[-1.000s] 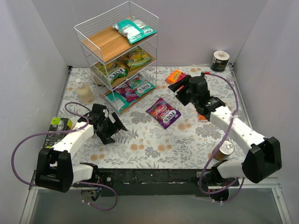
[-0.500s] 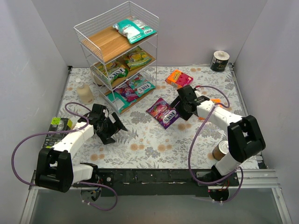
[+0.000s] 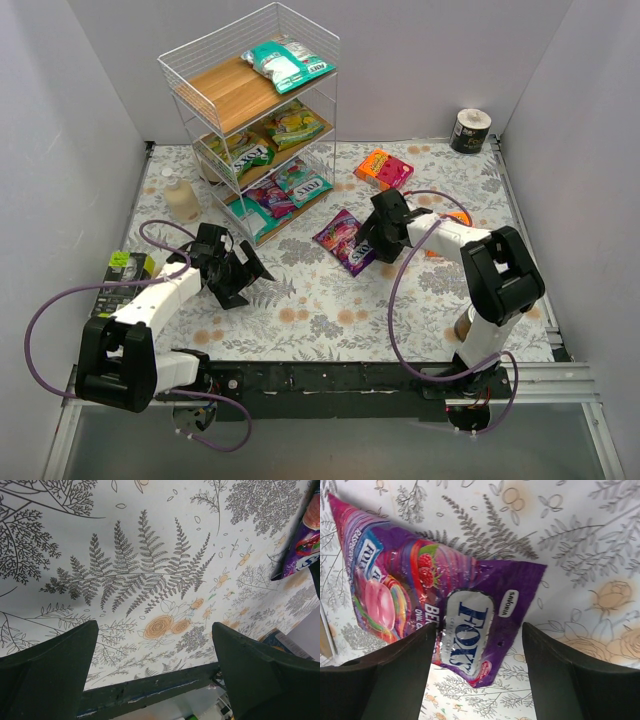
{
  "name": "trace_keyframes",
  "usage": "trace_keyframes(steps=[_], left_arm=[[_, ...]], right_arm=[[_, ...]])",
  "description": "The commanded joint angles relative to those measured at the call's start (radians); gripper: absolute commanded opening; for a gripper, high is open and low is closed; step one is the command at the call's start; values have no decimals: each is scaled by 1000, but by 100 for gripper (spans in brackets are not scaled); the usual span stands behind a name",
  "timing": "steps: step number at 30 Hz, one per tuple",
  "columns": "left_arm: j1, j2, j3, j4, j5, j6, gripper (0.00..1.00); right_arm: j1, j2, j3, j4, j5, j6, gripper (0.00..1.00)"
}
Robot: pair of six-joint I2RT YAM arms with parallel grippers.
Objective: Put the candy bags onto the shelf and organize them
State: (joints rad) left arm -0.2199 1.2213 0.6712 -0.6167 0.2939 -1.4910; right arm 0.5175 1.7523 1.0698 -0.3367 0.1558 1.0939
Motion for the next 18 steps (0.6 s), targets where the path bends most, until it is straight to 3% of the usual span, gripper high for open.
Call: trace_keyframes(steps=[1,4,6,7,8,11,18], left_arm=[[-3,-23,-15,11,10,3,98],[-3,-23,-16,12,10,3,98],[-3,-22,-13,8,10,3,98],[-3,-22,-12,5,8,5,98],[-3,-20,-9,5,5,6,98],[-3,-23,-10,0,2,8,98],[-4,-22,-13,-5,-1,14,98]], right_arm=[[6,36,-13,88,-58,-37,76],[4,65,-25,105,-71,-43,72],[4,76,-40,110,-71,-43,58],[4,78,-47,116,-70,-42,51],[4,70,-54,116,-65,-40,34],[4,46,-77,131,-49,-31,3],[4,-49,-41,169,-74,-52,1]])
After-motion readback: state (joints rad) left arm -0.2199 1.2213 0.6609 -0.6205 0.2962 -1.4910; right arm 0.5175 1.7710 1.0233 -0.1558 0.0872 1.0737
